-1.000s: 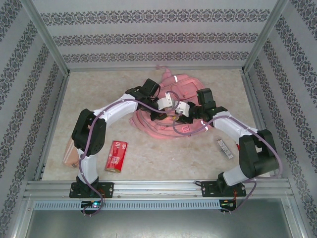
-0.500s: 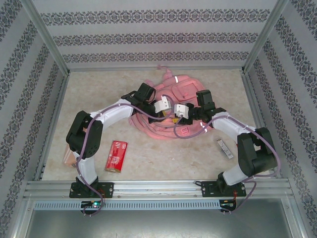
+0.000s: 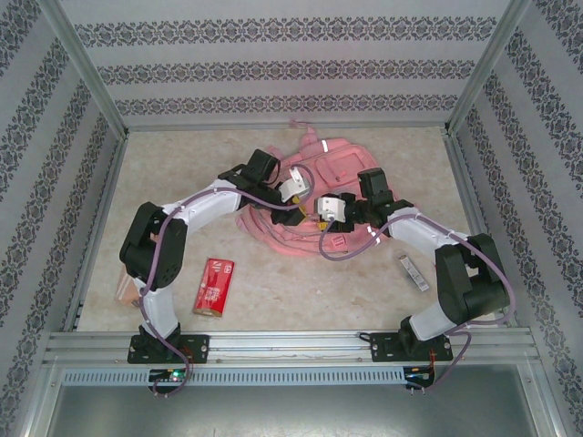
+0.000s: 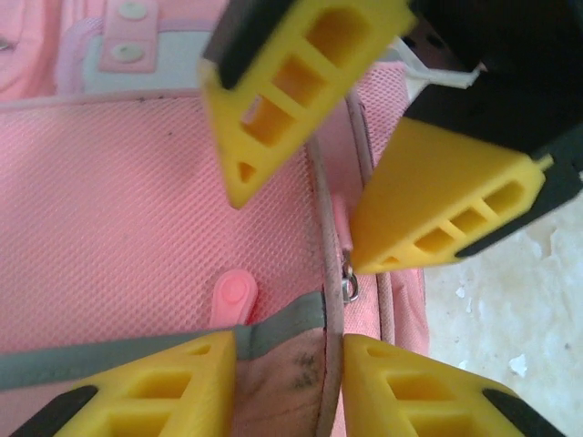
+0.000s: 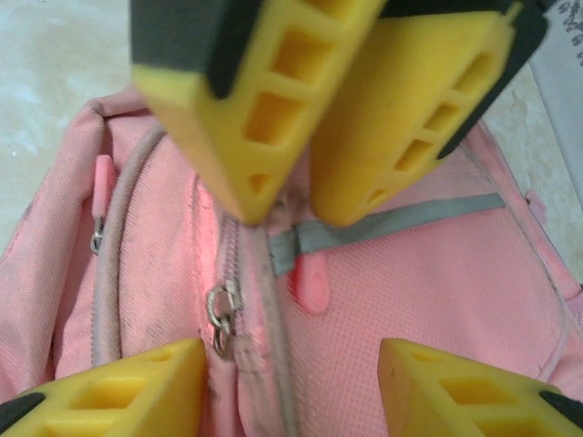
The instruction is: Pack the student bag
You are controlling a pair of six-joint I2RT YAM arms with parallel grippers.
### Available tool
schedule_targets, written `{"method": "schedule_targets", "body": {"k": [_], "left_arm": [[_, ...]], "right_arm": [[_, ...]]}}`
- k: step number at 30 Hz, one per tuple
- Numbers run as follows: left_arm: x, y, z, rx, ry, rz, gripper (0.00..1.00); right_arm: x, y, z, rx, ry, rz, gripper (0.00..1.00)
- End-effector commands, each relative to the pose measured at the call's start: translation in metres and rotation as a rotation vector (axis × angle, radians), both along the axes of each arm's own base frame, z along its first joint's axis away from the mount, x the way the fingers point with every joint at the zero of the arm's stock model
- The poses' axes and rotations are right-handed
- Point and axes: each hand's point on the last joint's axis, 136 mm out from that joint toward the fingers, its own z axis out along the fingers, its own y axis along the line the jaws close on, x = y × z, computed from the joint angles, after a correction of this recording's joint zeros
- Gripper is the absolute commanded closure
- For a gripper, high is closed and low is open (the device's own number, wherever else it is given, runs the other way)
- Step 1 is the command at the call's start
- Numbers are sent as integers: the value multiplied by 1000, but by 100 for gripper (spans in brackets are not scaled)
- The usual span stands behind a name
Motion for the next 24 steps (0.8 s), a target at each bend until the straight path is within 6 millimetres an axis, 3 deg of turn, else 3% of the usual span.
{"method": "schedule_targets", "body": {"k": [1,6,11,13,15,18,24], "left_arm": [[11,18,42,-59,49,192,65],[-10,38,52,-119,146,348,63],[-38,54,39,-186,208,454,58],[-47,60,32,-178,215,467,57],[-51,66,26,-152,195,481,57],[-54,70,22,-133,153,476,57],[-49,66,20,-87,72,451,57]], "right_arm": [[-1,8,2,-17,-14,37,46],[-4,19,-11,-71,9,48,47],[1,19,-27,-153,18,11,54],[3,19,-29,-176,12,-12,61],[5,21,-27,-184,-1,-22,75],[5,25,-10,-122,-7,-43,100],[13,26,52,142,-27,-93,100]]}}
